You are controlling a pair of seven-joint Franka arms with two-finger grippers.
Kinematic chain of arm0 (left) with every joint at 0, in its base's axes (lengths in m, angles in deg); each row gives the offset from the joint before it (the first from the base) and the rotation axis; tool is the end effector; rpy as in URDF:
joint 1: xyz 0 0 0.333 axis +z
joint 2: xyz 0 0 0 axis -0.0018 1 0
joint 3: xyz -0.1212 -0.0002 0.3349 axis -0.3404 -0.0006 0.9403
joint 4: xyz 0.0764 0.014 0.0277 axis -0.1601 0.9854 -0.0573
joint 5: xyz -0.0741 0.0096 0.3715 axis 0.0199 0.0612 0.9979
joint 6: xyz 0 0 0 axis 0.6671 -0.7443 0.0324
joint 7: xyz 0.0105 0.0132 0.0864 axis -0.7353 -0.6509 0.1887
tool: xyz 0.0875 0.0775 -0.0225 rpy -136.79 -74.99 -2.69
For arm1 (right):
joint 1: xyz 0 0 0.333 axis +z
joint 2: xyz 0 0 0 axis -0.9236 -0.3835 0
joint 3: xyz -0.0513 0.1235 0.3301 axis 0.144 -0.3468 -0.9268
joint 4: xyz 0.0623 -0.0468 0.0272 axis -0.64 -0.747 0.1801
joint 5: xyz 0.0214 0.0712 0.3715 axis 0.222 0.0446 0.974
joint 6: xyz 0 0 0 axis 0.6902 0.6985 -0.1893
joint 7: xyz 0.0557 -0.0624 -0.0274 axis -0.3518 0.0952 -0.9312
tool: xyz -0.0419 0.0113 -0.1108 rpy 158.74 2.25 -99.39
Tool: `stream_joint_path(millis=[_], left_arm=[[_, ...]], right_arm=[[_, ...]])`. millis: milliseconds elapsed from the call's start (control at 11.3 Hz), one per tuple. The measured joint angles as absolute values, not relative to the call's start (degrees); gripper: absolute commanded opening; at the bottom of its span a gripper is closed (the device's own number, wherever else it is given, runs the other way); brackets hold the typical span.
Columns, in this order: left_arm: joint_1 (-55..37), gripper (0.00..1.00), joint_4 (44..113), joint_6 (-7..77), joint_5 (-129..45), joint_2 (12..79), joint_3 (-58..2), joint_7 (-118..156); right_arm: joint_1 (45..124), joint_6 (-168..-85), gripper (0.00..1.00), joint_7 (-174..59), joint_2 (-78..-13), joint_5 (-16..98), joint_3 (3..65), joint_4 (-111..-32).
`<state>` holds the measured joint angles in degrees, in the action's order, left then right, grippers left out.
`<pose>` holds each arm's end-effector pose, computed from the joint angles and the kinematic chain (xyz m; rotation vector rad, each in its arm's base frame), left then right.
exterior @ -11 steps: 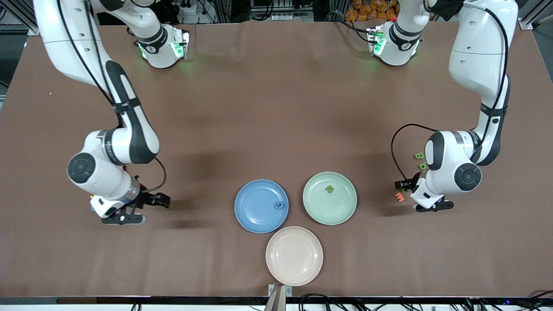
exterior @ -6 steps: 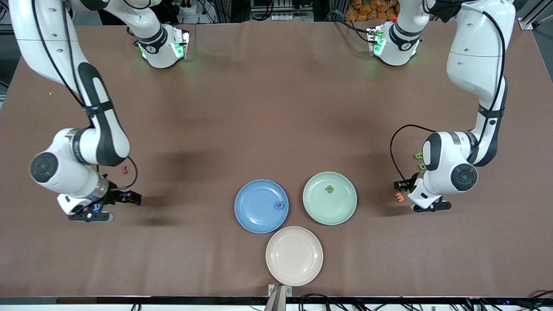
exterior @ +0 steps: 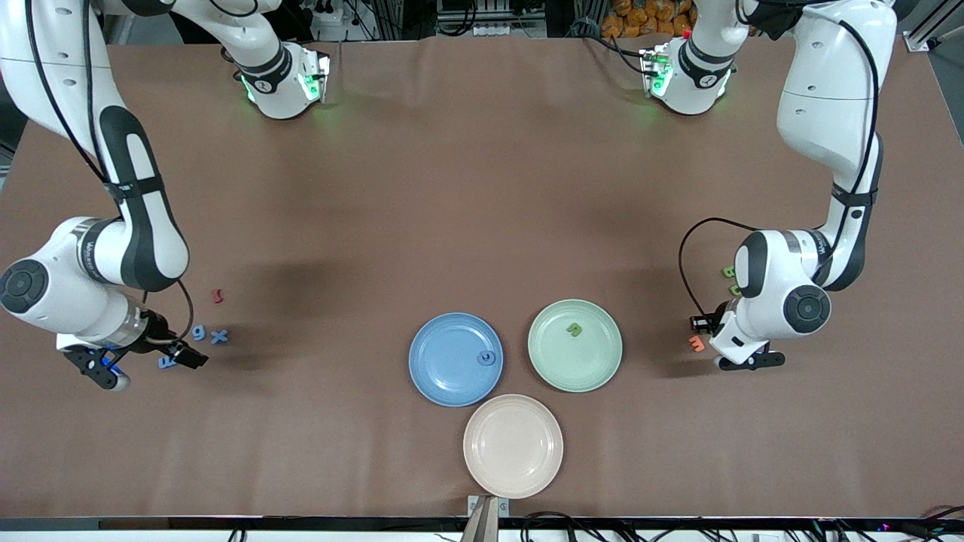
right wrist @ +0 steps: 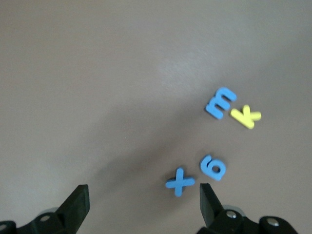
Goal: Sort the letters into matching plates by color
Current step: 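Grasp the green N with the left gripper while the right gripper withdraws, then drop the green N into the green plate while the right gripper reaches the x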
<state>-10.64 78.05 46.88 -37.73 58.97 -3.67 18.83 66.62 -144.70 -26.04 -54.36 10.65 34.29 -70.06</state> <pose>0.6608 -0.0625 0.2058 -3.1111 -0.1226 0.2426 0.6887 -0.0661 0.3039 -2.9404 0.9664 -0.0902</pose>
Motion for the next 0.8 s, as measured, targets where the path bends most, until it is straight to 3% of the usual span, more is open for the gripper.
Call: stream_joint_path(millis=[89,178,355,800], left_arm=[[-10.69,0.0,78.01,46.79,-37.53,58.76,-3.58,18.83],[-10.69,0.0,78.01,46.93,-37.52,58.9,-3.58,18.83],[-10.75,0.0,77.97,46.95,-37.51,58.9,-3.58,19.2],[-11.65,0.0,75.49,47.05,-37.51,58.64,-8.83,24.37]], right_arm=[[66.79,-144.79,0.99,-18.64,-54.36,10.66,34.26,-70.21],[66.89,-144.8,0.87,-12.79,-54.36,10.67,34.26,-70.27],[66.91,-144.74,1.0,-4.32,-54.32,10.73,34.28,-70.34],[66.75,-144.77,1.0,8.27,-54.21,13.15,34.81,-70.48]])
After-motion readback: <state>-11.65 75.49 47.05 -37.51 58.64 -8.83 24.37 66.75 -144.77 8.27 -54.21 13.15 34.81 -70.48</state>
